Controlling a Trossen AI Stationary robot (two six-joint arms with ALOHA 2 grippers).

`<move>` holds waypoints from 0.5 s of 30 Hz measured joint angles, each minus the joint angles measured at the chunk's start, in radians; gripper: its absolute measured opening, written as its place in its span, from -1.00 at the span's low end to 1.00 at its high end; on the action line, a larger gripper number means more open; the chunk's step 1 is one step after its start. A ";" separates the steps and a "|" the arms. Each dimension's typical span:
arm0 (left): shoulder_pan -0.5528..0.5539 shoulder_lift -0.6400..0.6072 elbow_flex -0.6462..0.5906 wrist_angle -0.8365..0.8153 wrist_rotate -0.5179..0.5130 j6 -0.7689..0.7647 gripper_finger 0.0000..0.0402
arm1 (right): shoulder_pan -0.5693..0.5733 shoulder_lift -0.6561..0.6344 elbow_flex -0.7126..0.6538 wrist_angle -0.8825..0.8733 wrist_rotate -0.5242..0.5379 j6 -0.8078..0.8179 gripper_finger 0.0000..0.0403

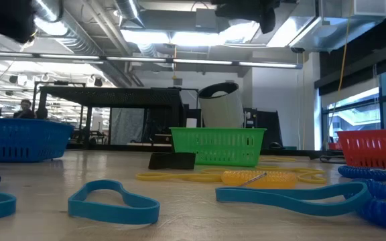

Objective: Pick & Place Office Desk Supplies
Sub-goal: Put the red spring keychain into the green bin

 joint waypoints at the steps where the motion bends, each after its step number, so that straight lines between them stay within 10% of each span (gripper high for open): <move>1: -0.017 0.005 -0.010 -0.001 -0.003 -0.016 -0.33 | 0.000 0.000 0.000 0.000 -0.020 0.000 -0.27; 15: -0.172 0.195 -0.067 0.138 -0.035 0.118 -0.33 | -0.001 0.000 0.000 0.000 -0.045 -0.008 -0.27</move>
